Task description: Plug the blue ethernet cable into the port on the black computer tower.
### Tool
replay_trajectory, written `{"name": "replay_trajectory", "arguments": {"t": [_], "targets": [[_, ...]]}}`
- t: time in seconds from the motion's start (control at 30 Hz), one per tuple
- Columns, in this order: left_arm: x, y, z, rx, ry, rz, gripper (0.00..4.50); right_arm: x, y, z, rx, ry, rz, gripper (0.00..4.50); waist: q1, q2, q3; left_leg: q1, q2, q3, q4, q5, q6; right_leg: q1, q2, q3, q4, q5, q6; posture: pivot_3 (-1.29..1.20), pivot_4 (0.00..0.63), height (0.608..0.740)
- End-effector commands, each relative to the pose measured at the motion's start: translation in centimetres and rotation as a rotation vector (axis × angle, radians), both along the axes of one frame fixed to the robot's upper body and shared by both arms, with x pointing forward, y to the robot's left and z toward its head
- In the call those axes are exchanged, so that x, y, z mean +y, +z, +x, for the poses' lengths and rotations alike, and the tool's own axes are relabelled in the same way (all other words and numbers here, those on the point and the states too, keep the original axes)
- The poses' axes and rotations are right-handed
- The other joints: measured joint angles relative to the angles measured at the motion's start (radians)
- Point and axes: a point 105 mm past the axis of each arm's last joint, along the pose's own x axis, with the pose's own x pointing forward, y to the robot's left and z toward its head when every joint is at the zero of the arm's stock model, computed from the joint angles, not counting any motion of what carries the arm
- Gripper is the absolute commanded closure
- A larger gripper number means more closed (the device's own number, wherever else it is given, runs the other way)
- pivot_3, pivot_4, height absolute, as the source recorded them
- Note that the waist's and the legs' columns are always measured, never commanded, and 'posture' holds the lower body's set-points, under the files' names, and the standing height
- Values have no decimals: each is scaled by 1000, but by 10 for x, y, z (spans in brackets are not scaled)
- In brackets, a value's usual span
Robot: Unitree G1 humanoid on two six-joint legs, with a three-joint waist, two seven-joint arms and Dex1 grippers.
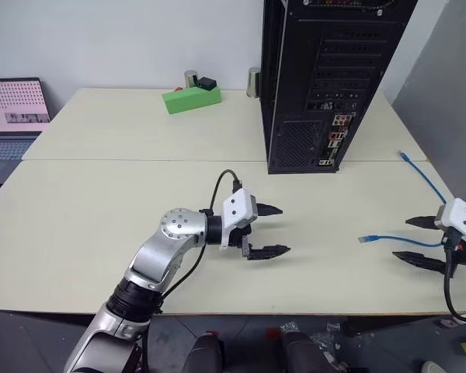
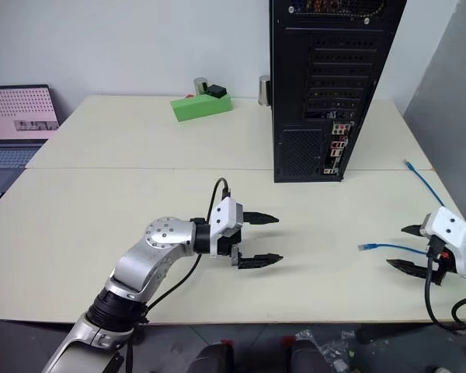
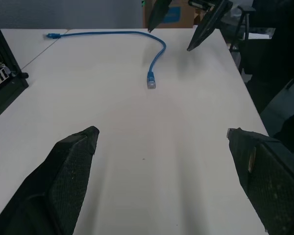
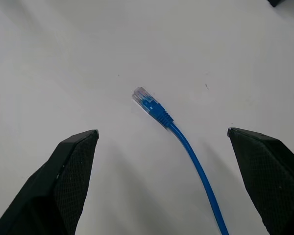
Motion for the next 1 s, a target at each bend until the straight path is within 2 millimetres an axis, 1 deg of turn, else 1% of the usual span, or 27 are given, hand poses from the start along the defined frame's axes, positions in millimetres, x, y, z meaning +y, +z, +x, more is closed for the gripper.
{"name": "replay_trajectory", "arguments": {"t": [0.03,0.2,0.27,0.5,0.63,0.67,0.7,0.77,0.8,0.87,1.0], "targets": [[-7,9,-10,-39,-84,-13,0,-5,0,9,11,19,-59,19,0,0,0,0,0,0,0,0,0,0,0,0,0,0,0,0,150,740],[-9,5,-14,-59,-126,18,0,-13,-11,24,50,6,-100,19,1,0,0,0,0,0,0,0,0,0,0,0,0,0,-1,0,150,740],[-10,3,-13,-80,-125,36,0,-17,-17,31,75,0,-113,19,1,0,0,0,0,0,0,0,0,0,0,0,0,2,-4,0,150,740],[-11,-2,-15,-98,-126,55,0,-22,-27,47,126,-2,-143,19,0,0,0,0,0,0,0,0,0,0,0,0,0,2,-4,0,150,740],[-10,-2,-15,-104,-119,55,0,-24,-30,49,160,6,-162,768,0,0,0,0,0,0,0,0,0,0,0,0,0,3,-4,0,150,740],[-9,-2,-15,-105,-116,55,0,-23,-30,49,168,10,-160,1059,1,0,0,0,0,0,0,0,0,0,0,0,0,3,-4,0,150,740],[-9,-2,-15,-105,-114,55,0,-23,-30,50,171,14,-161,1218,1,0,0,0,0,0,1,0,0,0,0,0,0,3,-4,0,150,740],[-8,-3,-16,-106,-110,57,0,-23,-30,49,185,24,-169,1753,0,0,0,0,0,0,1,0,0,0,0,0,0,3,-4,0,150,740],[-8,-4,-16,-106,-109,58,0,-23,-30,49,190,28,-172,1909,1,0,0,0,0,0,1,0,0,0,0,0,0,3,-4,0,150,740],[-8,-4,-16,-107,-107,59,0,-23,-30,48,194,37,-182,2394,1,0,0,0,0,0,1,0,0,0,0,0,0,3,-4,0,150,740],[-8,-6,-14,-111,-97,67,0,-22,-29,50,170,59,-213,3326,1,0,0,0,0,0,1,0,0,1,0,0,0,3,-4,0,150,740]]}}
